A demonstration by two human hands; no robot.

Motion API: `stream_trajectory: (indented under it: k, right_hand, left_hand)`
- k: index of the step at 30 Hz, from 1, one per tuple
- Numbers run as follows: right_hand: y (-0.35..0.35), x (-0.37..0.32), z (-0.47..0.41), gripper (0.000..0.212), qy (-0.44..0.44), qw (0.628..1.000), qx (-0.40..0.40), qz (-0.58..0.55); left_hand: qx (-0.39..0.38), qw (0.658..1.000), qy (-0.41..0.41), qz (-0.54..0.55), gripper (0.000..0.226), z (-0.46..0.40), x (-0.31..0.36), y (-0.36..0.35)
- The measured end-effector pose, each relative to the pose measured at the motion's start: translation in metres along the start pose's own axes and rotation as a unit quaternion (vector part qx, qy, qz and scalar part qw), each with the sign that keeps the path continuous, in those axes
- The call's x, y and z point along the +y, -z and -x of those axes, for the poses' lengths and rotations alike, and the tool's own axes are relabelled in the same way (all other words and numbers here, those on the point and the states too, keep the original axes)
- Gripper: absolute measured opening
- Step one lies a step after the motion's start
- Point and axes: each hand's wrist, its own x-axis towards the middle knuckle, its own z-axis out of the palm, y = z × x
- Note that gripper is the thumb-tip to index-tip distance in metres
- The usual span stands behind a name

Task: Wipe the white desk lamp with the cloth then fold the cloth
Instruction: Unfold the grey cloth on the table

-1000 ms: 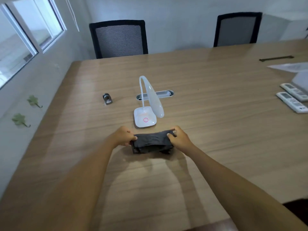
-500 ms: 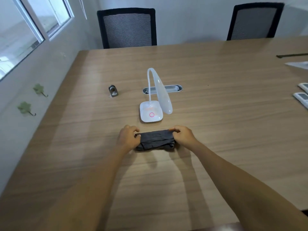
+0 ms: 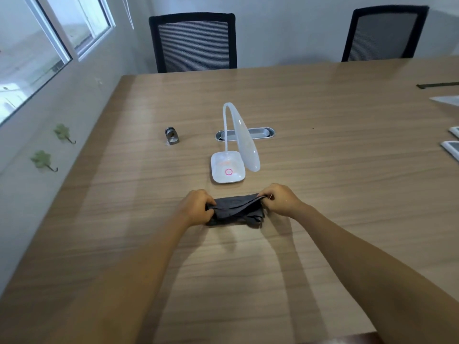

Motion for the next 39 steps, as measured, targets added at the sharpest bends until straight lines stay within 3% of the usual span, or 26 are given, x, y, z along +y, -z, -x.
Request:
stream_trajectory:
  k: [4,8,13,17,21,23,28,30,35,39]
  right_hand:
    - [0.002,-0.005,-0.005,0.030,-0.023,0.999,0.032,-0.032]
    - [0.000,-0.014,-0.010,0.030,-0.083,0.985,0.059,-0.138]
    - [-0.008,-0.010,-0.018,0.033,-0.134,0.958,0.059,-0.245]
    - [-0.009,-0.010,-0.017,0.013,-0.130,0.943,0.072,-0.297]
    - [-0.013,0.002,-0.008,0.009,-0.096,0.967,0.046,-0.231]
    - [-0.013,0.002,0.002,0.013,-0.056,0.979,0.005,-0.198]
    - [-0.019,0.008,0.012,0.071,0.059,0.994,-0.093,0.005]
    - [-0.024,0.011,0.011,0.062,0.064,0.995,-0.071,0.018]
    - [-0.019,0.005,0.005,0.016,0.050,0.999,0.013,-0.003]
    - [-0.013,-0.003,0.002,0.029,-0.018,0.995,0.028,-0.092]
  left_hand:
    - [-0.009,1.000,0.003,0.006,0.038,-0.001,0.002,0.005]
    - [-0.036,0.999,0.007,-0.007,0.074,-0.001,-0.002,0.000]
    - [0.013,1.000,0.024,0.002,0.039,-0.005,-0.001,-0.006]
    - [0.033,0.997,0.046,0.052,0.021,-0.009,-0.003,-0.002]
    - [0.010,0.999,0.034,0.042,0.035,-0.007,-0.005,0.003]
    - [0.007,0.999,0.030,0.035,0.032,-0.006,-0.004,0.004]
    - [0.015,0.998,0.044,0.050,0.025,-0.010,0.001,0.002]
    - [0.010,0.998,0.045,0.050,0.024,-0.010,0.002,0.001]
    - [-0.009,0.998,0.047,0.034,0.026,-0.009,-0.001,0.002]
    - [-0.065,0.997,0.039,0.026,0.055,-0.004,0.000,0.006]
